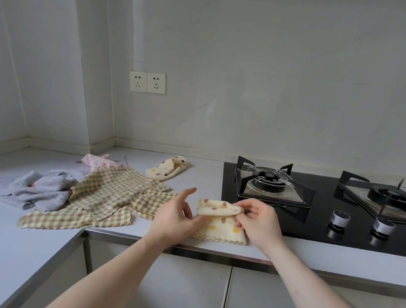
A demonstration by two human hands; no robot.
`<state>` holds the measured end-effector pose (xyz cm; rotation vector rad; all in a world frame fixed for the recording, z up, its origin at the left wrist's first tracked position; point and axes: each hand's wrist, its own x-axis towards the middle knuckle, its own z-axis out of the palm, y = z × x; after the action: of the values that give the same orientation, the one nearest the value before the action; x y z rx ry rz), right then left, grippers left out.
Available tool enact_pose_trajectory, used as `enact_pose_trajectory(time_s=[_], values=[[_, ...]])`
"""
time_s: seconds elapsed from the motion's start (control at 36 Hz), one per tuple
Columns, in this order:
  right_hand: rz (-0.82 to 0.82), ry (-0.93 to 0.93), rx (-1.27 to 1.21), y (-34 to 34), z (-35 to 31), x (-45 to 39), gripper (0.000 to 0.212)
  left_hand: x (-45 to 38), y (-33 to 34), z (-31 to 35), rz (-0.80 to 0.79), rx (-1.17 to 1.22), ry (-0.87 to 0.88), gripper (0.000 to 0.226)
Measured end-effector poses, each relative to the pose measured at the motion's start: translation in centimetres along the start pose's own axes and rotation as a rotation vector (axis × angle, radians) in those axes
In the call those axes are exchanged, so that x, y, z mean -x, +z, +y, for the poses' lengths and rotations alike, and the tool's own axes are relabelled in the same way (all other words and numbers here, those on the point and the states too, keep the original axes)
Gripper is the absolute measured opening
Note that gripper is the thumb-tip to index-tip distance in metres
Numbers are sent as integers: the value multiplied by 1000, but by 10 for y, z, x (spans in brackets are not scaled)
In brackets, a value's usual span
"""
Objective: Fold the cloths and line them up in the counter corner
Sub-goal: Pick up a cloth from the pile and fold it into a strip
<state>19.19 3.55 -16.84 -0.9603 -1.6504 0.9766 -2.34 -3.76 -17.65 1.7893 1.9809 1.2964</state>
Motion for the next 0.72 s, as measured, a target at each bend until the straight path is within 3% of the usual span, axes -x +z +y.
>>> enact_pose_trajectory(time_s=[0.17,0.36,0.72], values=[[-74,-60,52,5,-4,7,22,-1,0,0,-92,-5,-9,65],[-66,-139,143,7,0,6,25,-2,1,1,-71,12,-15,15],[-62,-160,296,7,6,5,16,-1,2,1,-1,-51,16,8]])
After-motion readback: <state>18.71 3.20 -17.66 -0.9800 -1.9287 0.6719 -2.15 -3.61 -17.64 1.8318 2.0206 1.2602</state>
